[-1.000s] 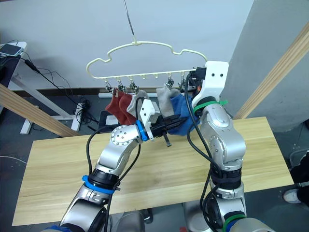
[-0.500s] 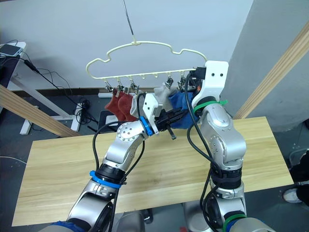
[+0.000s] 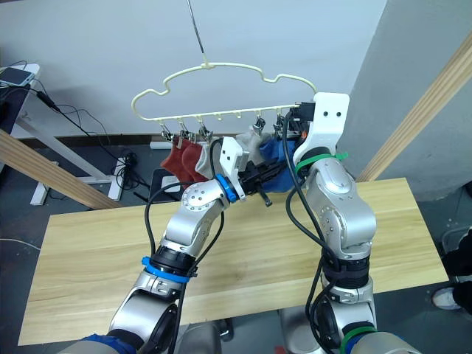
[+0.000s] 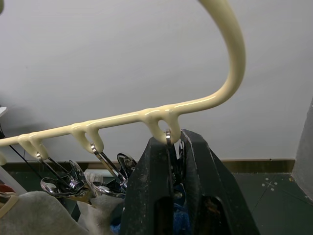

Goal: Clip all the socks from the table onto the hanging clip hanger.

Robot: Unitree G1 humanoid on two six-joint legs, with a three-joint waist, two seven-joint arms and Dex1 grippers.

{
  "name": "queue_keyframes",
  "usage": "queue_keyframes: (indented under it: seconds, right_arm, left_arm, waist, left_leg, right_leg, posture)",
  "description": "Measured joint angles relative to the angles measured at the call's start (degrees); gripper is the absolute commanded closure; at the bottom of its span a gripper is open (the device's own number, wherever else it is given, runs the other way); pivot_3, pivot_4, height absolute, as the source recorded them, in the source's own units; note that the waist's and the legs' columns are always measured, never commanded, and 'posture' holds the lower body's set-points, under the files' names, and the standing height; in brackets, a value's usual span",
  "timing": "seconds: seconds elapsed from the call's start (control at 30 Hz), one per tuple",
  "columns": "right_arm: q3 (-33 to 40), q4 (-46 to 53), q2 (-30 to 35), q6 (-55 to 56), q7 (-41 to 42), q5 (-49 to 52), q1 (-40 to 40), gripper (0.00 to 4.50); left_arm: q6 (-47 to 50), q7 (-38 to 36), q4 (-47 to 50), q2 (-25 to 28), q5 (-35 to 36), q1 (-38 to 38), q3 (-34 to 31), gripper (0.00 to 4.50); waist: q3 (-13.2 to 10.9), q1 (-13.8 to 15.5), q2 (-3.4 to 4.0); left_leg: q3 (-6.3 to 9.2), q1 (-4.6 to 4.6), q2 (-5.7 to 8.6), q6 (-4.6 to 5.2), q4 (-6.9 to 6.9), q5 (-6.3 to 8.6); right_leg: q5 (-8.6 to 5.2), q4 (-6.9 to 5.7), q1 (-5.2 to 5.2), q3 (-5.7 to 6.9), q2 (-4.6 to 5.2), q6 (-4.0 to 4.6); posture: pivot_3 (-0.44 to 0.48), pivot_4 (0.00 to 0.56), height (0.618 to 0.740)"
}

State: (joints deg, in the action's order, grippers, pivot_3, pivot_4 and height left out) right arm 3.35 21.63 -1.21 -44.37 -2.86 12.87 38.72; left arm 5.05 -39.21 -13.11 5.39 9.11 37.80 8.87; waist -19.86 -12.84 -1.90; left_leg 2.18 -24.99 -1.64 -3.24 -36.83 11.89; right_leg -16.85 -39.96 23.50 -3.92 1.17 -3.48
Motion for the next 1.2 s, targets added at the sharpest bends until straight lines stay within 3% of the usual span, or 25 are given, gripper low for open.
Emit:
queue_keyframes:
  seconds: [0.53,0.83,1.03,1.2]
  right_arm:
    - [0.04,0.12,-0.11,-0.54,-0.27,0.07,0.0,4.5]
    - [0.31,0.96,-0.89,-2.03,-0.99,1.66,0.0,1.28]
    - [1.23,4.39,-0.93,-3.46,-1.0,2.54,-0.29,1.28]
    - [2.23,10.12,1.98,-7.15,0.82,5.07,-2.93,1.25]
  left_arm:
    - [0.97,2.88,-1.11,-1.56,-0.01,1.64,-0.94,4.47]
    - [0.92,3.63,-2.1,-2.56,0.0,2.86,-1.15,4.5]
    - [1.0,2.72,-1.97,-2.7,0.1,2.76,-0.79,4.5]
    - [3.33,-1.88,-0.4,0.9,0.17,0.74,0.68,3.18]
  waist:
    - [0.0,-0.01,0.0]
    - [0.0,-0.03,0.0]
    - [0.0,-0.02,0.0]
    - [0.0,-0.19,0.0]
  left_leg:
    - [0.0,-0.01,0.01,0.0,0.0,0.0]
    - [0.0,-0.01,0.01,0.0,0.01,0.0]
    - [0.0,-0.02,0.02,0.0,0.01,0.0]
    - [0.0,-0.01,-0.01,0.0,0.03,0.0]
  right_leg:
    - [0.0,0.01,0.0,0.0,0.0,0.0]
    - [0.0,0.01,0.0,0.0,-0.01,0.0]
    - [0.0,0.03,0.0,0.01,-0.01,0.0]
    - [0.0,0.03,0.01,0.0,-0.03,-0.01]
  posture:
    - [-0.354,0.313,0.732]
    - [-0.356,0.314,0.732]
    - [-0.356,0.314,0.732]
    - [-0.355,0.318,0.732]
